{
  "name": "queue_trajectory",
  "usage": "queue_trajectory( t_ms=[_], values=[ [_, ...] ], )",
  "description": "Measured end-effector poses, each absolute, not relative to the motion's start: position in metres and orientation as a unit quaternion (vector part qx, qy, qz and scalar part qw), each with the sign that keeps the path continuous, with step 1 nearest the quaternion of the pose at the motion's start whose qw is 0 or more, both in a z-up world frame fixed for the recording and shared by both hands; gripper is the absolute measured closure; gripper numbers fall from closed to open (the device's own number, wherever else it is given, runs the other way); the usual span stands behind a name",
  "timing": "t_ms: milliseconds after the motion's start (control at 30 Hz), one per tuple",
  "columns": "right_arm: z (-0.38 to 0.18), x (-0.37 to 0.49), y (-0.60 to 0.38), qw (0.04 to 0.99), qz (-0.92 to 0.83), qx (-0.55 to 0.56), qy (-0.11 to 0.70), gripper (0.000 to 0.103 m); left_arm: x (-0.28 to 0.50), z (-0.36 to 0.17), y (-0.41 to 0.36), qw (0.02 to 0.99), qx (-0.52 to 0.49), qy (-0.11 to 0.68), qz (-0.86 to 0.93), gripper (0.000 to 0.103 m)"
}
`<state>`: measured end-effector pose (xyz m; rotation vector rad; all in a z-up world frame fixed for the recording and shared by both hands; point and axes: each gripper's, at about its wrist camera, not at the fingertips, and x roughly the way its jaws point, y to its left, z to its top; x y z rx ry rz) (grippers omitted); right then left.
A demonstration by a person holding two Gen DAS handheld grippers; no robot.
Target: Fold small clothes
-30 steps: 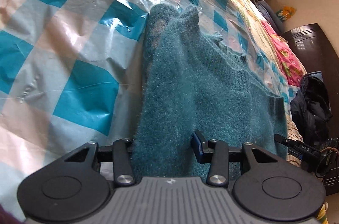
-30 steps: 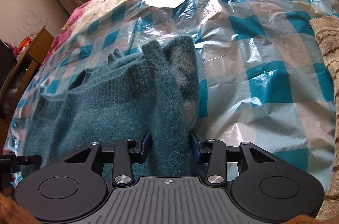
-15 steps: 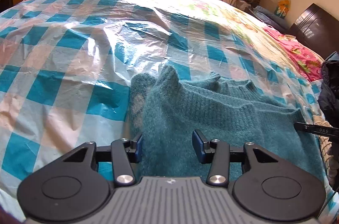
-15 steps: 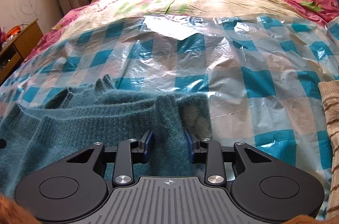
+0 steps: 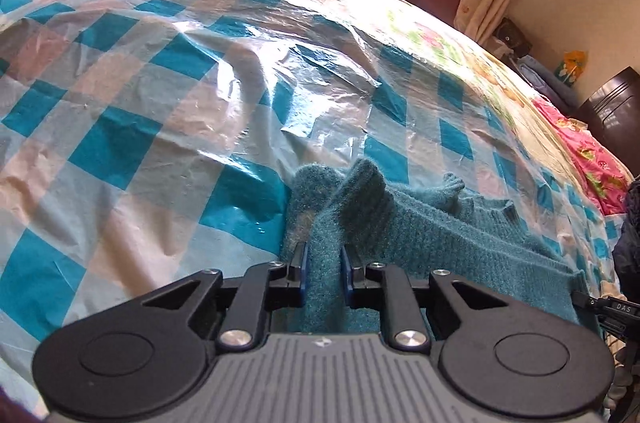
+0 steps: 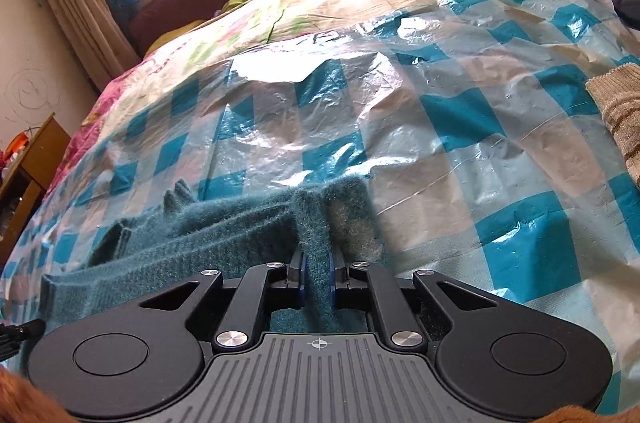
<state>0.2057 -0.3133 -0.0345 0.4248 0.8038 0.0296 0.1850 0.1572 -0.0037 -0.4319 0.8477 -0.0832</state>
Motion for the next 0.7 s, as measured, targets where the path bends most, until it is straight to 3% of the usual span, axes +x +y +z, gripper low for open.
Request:
queue_trajectory(
  t_ms=[267,500,600,700],
  values=[
    [-0.041,0.197,-0.316,0.899,0.005,0.216,0.38,0.094,0.165,0.031,0.131,0.917,-0.153,0.364,-0.056,0.079],
    [-0.041,0.193,-0.324,0.897,0.009,0.239,0.371,0.094,0.171,0.018,0.107,0.919,-0.077,0.385,-0.022,0.078],
    [-0.042,0.19,-0.331,0.891,0.013,0.267,0.368,0.093,0.173,0.019,0.127,0.913,-0.103,0.394,0.003,0.078],
    [-0.037,0.184,-0.331,0.894,0.02,0.267,0.359,0.082,0.165,0.024,0.132,0.915,-0.103,0.39,0.013,0.078]
  ],
)
